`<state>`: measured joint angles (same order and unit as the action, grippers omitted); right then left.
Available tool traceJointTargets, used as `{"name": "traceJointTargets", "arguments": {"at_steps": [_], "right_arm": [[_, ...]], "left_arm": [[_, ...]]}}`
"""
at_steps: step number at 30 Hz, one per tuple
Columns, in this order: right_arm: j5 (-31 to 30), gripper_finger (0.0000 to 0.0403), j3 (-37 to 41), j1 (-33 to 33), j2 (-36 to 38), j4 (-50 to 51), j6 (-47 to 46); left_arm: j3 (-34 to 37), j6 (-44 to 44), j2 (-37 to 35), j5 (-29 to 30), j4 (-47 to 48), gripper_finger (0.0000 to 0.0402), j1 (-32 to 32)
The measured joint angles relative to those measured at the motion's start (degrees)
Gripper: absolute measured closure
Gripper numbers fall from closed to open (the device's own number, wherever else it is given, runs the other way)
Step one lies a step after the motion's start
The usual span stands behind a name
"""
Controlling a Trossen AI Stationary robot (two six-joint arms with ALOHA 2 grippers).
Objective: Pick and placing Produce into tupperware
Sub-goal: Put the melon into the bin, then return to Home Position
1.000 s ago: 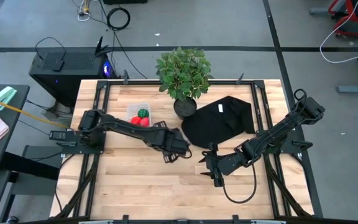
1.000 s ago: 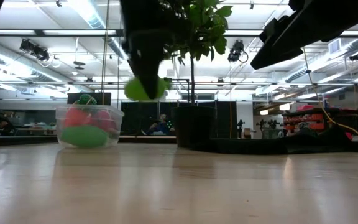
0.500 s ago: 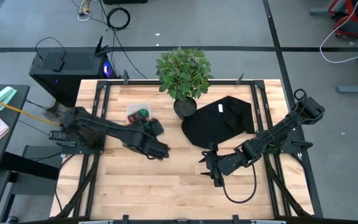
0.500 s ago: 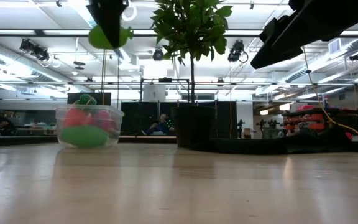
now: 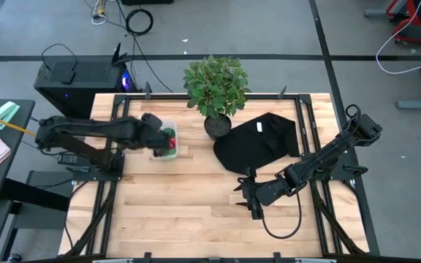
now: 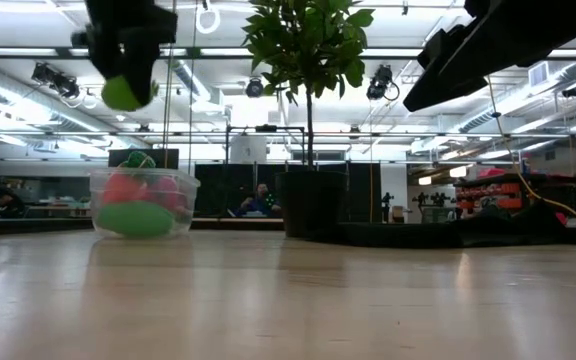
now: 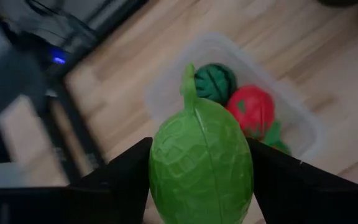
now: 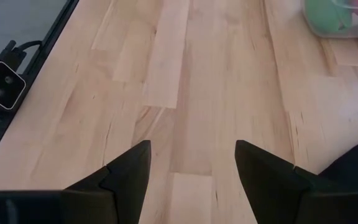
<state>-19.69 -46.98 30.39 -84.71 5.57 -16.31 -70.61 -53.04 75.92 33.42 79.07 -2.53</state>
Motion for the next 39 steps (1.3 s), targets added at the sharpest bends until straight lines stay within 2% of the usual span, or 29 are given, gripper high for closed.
{"name": "traceJointTargets", "arguments": {"at_steps": [5, 9, 18, 24, 28, 35, 39], "right_arm": [[-0.01, 0.0163, 0.0, 0.0, 0.0, -0.78, 0.41], [-0.02, 0.0163, 0.0, 0.0, 0.0, -1.22, 0.34], [0.0, 0.0163, 0.0, 0.0, 0.0, -1.36, -0.15], [0.0, 0.0163, 0.0, 0.0, 0.0, -1.43, -0.16], [-0.02, 0.0163, 0.0, 0.1, 0.0, -1.42, -0.2], [0.0, 0.0163, 0.0, 0.13, 0.0, -1.41, -0.09], [0.0, 0.0163, 0.0, 0.11, 0.0, -1.41, -0.09]], "left_arm": [[8.08, 10.94, -4.29, -4.94, -16.23, 0.0157, 5.87], [11.1, 19.9, -4.35, -7.68, -21.87, 0.0154, 9.82], [12.04, 34.22, -3.56, -8.33, -21.92, 0.0155, 14.4], [12.04, 40.05, -3.56, -9.24, -22.31, 0.0153, 16.87], [12.04, 40.56, -3.56, -10.81, -24.37, 0.015, 17.33], [12.02, 41.6, -3.16, -10.73, -24.53, 0.012, 17.32], [12.0, 42.24, -2.69, -10.24, -24.65, 0.0117, 17.36]]}}
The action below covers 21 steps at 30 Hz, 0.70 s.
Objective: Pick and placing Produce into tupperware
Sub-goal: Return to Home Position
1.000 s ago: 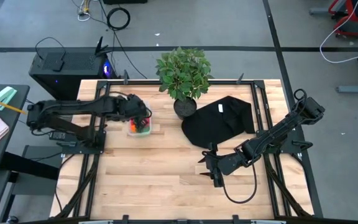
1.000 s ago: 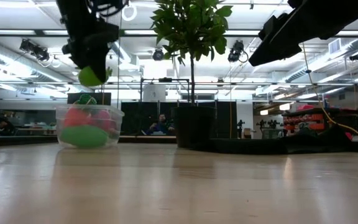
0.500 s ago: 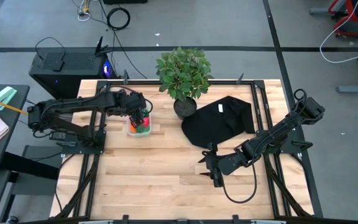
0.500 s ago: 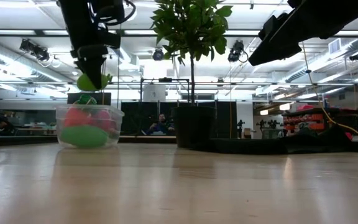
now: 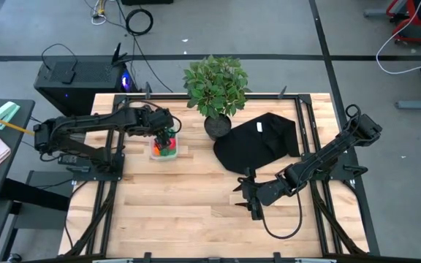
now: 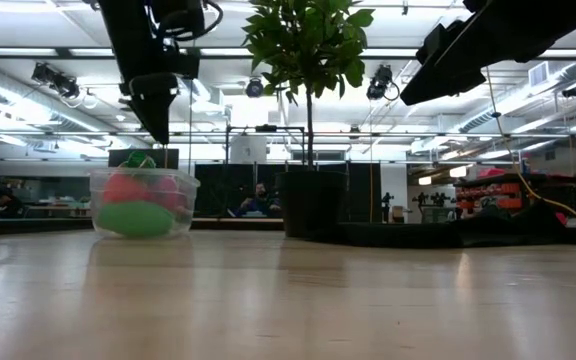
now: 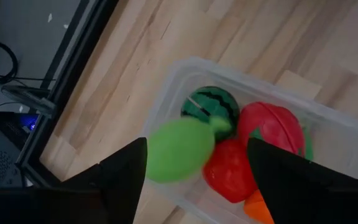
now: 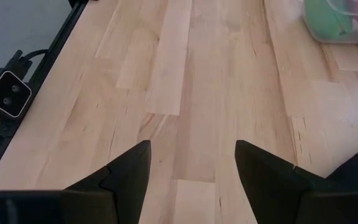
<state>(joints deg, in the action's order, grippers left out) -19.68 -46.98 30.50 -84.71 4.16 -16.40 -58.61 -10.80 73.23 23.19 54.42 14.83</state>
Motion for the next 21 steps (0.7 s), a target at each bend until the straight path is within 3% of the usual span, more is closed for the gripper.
{"name": "traceJointTargets", "arguments": {"at_steps": [7, 15, 17, 21], "right_arm": [[0.0, 0.0163, 0.0, 0.02, 0.0, 0.0, 0.0], [0.0, 0.0163, 0.0, 0.04, 0.0, 0.02, 0.04], [0.0, 0.0163, 0.0, 0.03, 0.0, 0.03, 0.12], [0.0, 0.0163, 0.0, 0.02, 0.0, 0.02, 0.81]], "left_arm": [[0.0, -0.03, 0.27, -2.89, -5.41, 0.0126, -3.47], [0.06, -2.25, 0.54, -3.17, -17.25, 0.0138, -18.65], [2.01, -0.45, 0.6, -2.85, -27.22, 0.0141, -23.04], [11.25, 3.45, -0.21, -4.5, -56.68, 0.0148, -27.84]]}}
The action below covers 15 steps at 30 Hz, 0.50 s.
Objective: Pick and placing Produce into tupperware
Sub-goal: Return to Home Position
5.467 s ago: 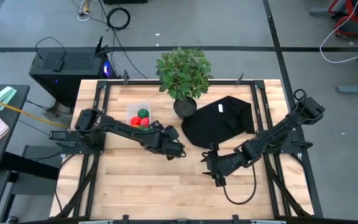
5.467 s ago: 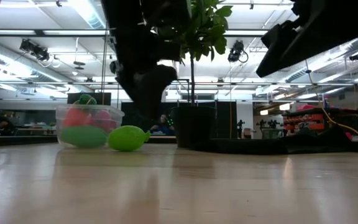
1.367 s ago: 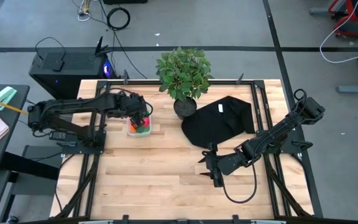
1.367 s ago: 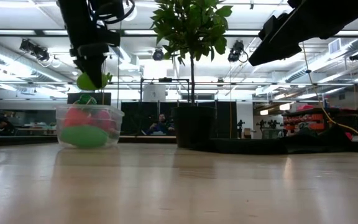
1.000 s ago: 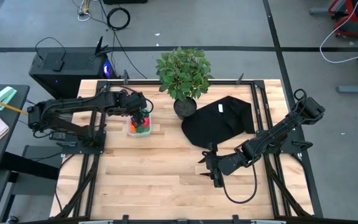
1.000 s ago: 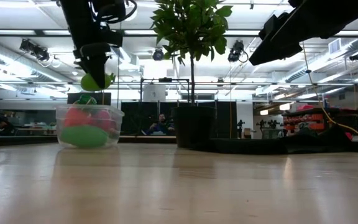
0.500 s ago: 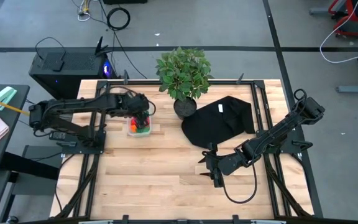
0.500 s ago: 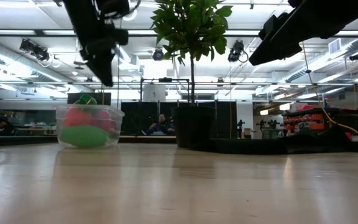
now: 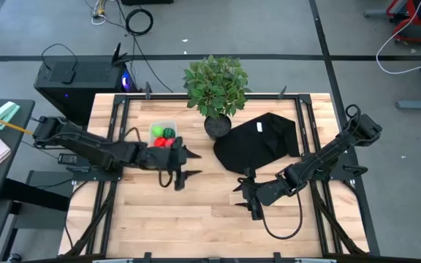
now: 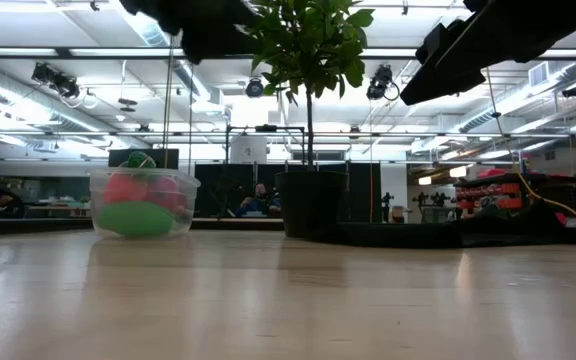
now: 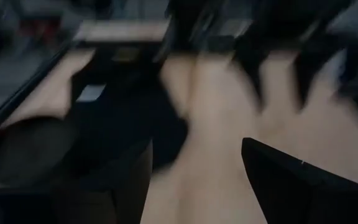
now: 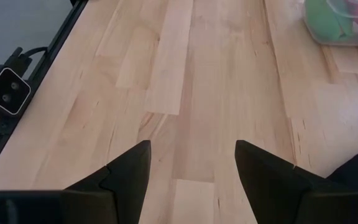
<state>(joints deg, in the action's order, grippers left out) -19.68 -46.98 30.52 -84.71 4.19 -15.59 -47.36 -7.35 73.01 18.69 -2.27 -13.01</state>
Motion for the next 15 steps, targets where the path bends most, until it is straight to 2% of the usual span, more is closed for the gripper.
{"name": "traceJointTargets", "arguments": {"at_steps": [3, 9, 12, 15], "right_arm": [[0.0, 0.0163, 0.0, 0.0, 0.0, 0.0, 0.11], [-0.02, 0.0163, 0.0, 0.0, 0.0, 0.0, 0.13], [-0.73, 0.0163, 0.02, 0.0, 0.0, -0.22, 0.21], [-1.28, 0.0163, 0.02, -0.02, 0.0, -0.69, 0.32]], "left_arm": [[8.26, 0.54, 0.11, -2.75, -18.19, 0.0153, -1.12], [21.92, 1.46, 0.57, -2.88, -43.41, 0.0164, -2.94], [26.37, 2.5, 2.73, -2.95, -52.0, 0.0172, -3.44], [27.73, 4.39, 4.38, -3.51, -55.87, 0.0181, -3.54]]}}
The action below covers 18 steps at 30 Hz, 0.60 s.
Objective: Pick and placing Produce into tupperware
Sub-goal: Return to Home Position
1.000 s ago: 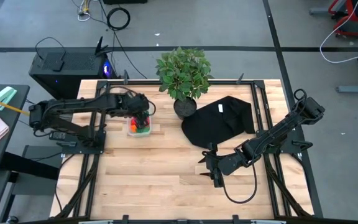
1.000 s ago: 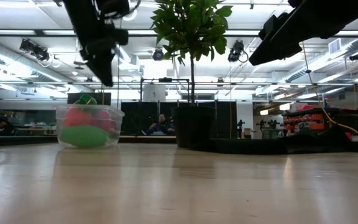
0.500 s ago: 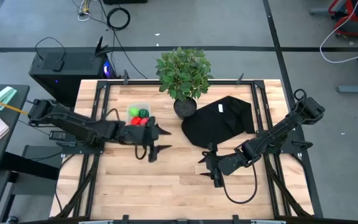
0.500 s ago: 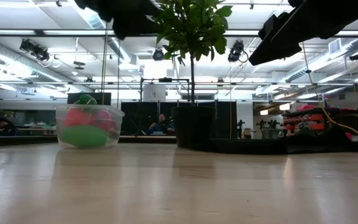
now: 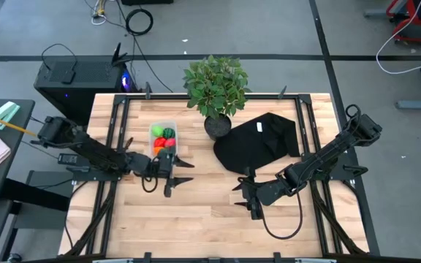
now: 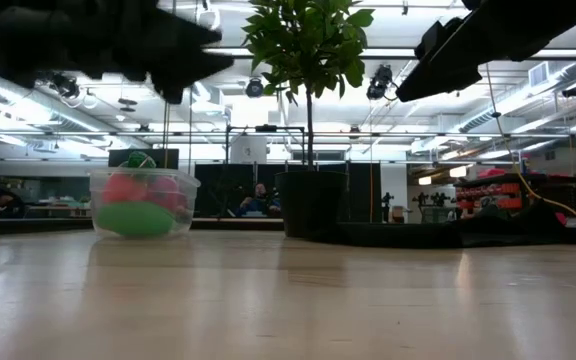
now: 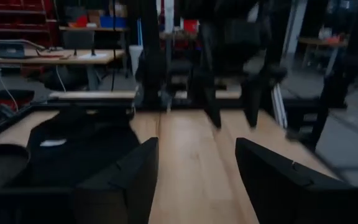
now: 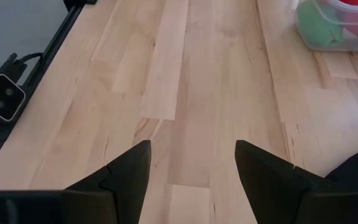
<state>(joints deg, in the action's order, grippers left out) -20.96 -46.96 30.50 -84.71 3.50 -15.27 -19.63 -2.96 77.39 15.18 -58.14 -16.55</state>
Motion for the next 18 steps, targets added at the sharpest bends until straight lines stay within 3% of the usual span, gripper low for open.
{"name": "traceJointTargets", "arguments": {"at_steps": [6, 10, 13, 18], "right_arm": [[-0.01, 0.0163, 0.0, 0.0, 0.0, -0.56, -1.07], [-0.01, 0.0163, 0.0, 0.0, 0.0, -0.59, -1.25], [-0.01, 0.0163, 0.0, 0.0, 0.0, -0.58, -1.29], [-0.42, 0.0163, 0.0, -0.17, 0.0, -0.64, -1.29]], "left_arm": [[3.41, -0.25, -0.52, -4.1, -1.16, 0.0209, 4.16], [4.79, -0.66, -2.83, -10.23, -1.33, 0.0236, 8.32], [5.96, 0.89, -6.38, -13.8, -1.19, 0.0253, 9.88], [8.94, 5.93, -17.31, -14.36, -1.46, 0.0276, 10.11]]}}
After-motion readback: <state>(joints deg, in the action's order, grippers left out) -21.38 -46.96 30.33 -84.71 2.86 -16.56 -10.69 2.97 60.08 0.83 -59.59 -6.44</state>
